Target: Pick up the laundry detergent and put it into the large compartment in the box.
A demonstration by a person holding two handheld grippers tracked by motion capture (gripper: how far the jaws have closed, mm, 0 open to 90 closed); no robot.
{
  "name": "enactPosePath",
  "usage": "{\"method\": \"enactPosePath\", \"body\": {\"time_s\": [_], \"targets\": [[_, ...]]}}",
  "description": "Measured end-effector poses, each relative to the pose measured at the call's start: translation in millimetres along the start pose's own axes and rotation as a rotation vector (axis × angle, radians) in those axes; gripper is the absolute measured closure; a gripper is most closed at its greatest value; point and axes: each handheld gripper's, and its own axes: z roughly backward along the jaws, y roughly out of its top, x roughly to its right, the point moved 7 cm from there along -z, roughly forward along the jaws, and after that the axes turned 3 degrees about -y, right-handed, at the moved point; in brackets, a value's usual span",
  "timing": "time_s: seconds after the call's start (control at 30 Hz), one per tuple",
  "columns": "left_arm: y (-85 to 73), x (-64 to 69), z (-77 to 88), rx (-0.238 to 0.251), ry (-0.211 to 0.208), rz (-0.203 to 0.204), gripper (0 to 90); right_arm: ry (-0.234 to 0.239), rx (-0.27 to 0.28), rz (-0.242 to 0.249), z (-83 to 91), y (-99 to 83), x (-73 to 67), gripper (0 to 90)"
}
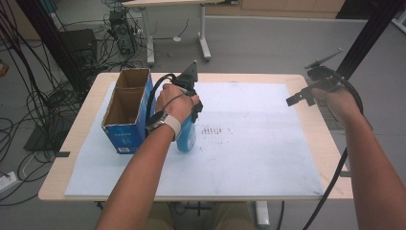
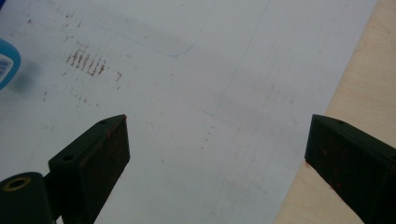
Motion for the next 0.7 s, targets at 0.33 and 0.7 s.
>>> {"method": "enactPosePath", "body": {"time_s": [0.33, 0.7], "targets": [[-10.4, -2.8, 43.1, 0.047, 0.015, 0.01, 38.5, 0.001, 0.01, 0.008, 5.6, -0.6, -4.3, 6.4], [-18.9, -5.2, 76.9, 0.071, 0.01, 0.001, 38.5, -0.004, 0.016, 0.014, 9.6, -0.1, -9.0, 6.4]]}}
